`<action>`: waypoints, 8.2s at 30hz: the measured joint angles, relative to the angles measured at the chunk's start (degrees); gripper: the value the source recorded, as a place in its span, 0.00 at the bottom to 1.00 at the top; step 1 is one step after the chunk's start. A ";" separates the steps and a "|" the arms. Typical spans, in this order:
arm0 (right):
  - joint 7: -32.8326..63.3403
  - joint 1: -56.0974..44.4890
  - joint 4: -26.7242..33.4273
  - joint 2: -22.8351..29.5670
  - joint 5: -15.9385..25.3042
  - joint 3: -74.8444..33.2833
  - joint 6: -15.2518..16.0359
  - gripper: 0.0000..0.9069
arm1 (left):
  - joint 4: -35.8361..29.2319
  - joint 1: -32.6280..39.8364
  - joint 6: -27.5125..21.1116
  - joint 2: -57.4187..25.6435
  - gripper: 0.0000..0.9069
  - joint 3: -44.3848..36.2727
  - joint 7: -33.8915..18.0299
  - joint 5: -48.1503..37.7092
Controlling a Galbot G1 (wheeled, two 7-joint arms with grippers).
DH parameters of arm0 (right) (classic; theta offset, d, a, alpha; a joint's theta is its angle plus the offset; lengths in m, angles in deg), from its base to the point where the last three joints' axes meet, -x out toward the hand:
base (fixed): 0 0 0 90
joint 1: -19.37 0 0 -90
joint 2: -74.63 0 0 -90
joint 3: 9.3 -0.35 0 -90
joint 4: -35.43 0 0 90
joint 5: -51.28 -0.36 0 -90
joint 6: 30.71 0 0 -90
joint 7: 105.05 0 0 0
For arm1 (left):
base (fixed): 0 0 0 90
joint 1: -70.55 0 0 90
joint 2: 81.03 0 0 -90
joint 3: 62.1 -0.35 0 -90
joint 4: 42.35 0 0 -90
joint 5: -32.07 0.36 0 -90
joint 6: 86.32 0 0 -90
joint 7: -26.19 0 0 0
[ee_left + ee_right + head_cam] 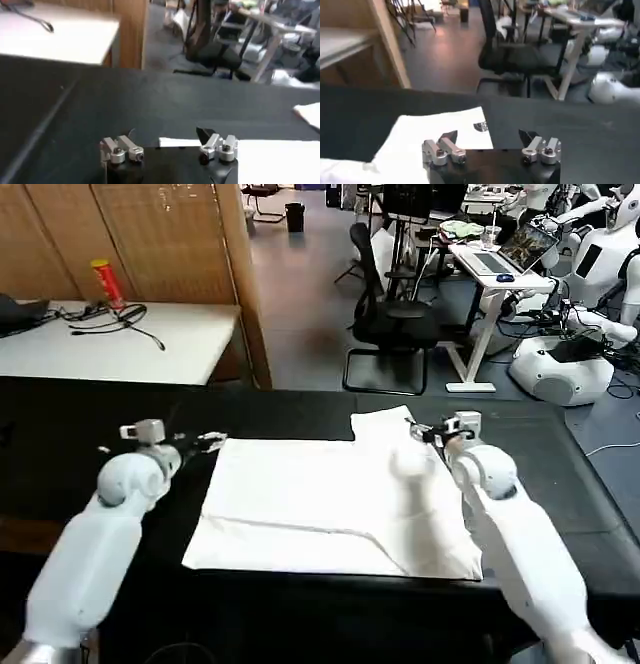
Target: Fold and organize the clothes.
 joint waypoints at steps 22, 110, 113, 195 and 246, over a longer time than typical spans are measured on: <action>-0.18 1.80 8.08 3.30 1.18 -1.77 -0.22 0.72 | 7.56 2.78 1.30 2.38 0.20 -3.33 3.69 4.51; -0.88 -43.35 -46.17 -24.18 -4.91 -10.88 3.78 0.97 | -33.14 -34.39 -0.35 -14.35 0.97 10.54 5.28 12.63; -1.25 -43.93 -47.51 -23.98 -5.30 -12.15 3.78 0.97 | -34.42 -34.54 -1.28 -13.67 0.97 11.40 5.27 12.05; 0.03 -38.60 -42.32 -8.28 -3.64 -18.51 -2.02 0.97 | -22.79 -27.76 7.71 1.96 0.97 13.49 5.42 13.45; -2.30 -50.41 -58.03 -2.78 1.14 -27.75 -6.94 0.97 | -17.27 -32.18 21.90 -8.51 0.00 18.66 9.99 39.64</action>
